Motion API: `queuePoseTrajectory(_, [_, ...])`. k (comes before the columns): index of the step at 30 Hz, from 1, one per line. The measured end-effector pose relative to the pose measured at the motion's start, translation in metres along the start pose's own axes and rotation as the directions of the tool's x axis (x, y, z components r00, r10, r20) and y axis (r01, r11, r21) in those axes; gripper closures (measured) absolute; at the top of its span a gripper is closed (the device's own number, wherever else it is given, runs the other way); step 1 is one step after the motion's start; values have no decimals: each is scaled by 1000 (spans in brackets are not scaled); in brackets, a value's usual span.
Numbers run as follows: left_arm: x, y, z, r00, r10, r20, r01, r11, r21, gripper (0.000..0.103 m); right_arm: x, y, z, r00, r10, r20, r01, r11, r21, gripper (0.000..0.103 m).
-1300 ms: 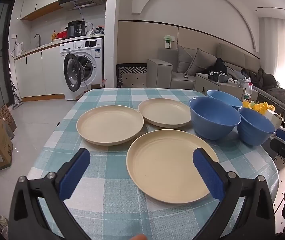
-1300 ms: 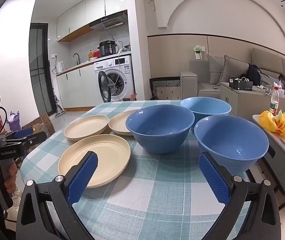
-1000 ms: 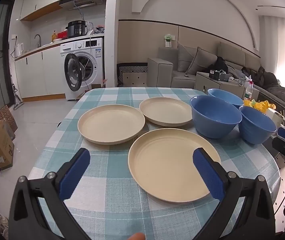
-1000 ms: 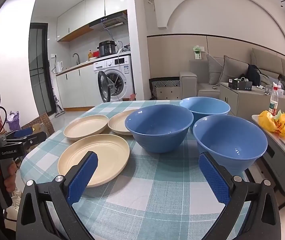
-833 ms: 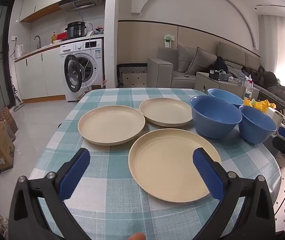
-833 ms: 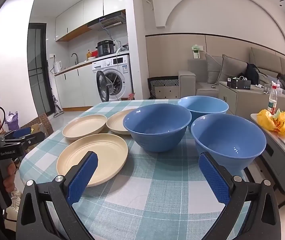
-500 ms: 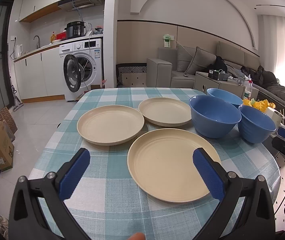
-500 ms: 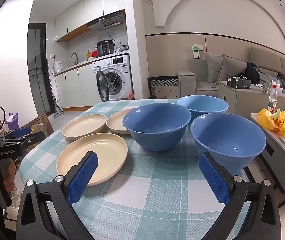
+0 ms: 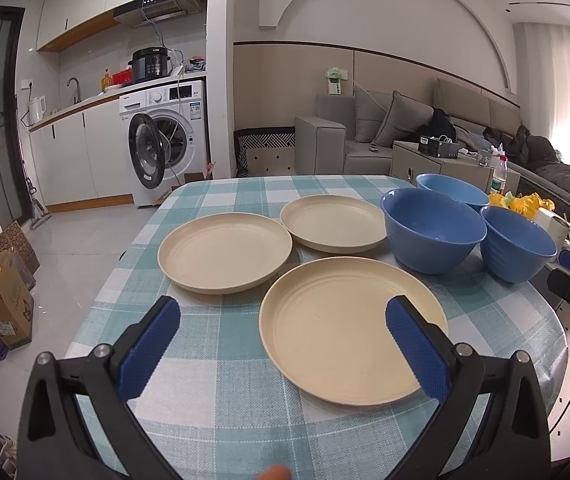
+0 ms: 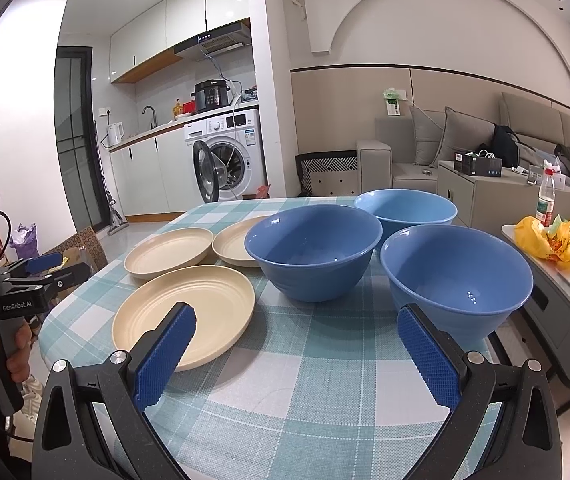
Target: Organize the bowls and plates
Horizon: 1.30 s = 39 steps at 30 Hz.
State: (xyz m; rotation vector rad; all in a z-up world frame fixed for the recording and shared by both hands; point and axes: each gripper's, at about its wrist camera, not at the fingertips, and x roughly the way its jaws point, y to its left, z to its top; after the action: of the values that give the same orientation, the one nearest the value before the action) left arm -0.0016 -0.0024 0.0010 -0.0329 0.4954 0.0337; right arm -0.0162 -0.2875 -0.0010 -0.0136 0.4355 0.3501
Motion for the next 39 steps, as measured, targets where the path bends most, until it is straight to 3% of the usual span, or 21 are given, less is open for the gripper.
queuePoseTrajectory(11, [1, 6, 4, 1000, 9, -3, -9, 1000, 6, 0, 4, 4, 2, 1000, 9, 4, -8, 1000, -11, 0])
queuePoseTrajectory(16, [2, 11, 4, 1000, 13, -7, -13, 1000, 1, 0, 5, 4, 6, 999, 49, -3, -49, 999, 13, 0])
queuePoseTrajectory(39, [15, 26, 7, 999, 30, -36, -30, 1000, 7, 0, 15, 0, 29, 1000, 29, 2, -29, 999, -23, 0])
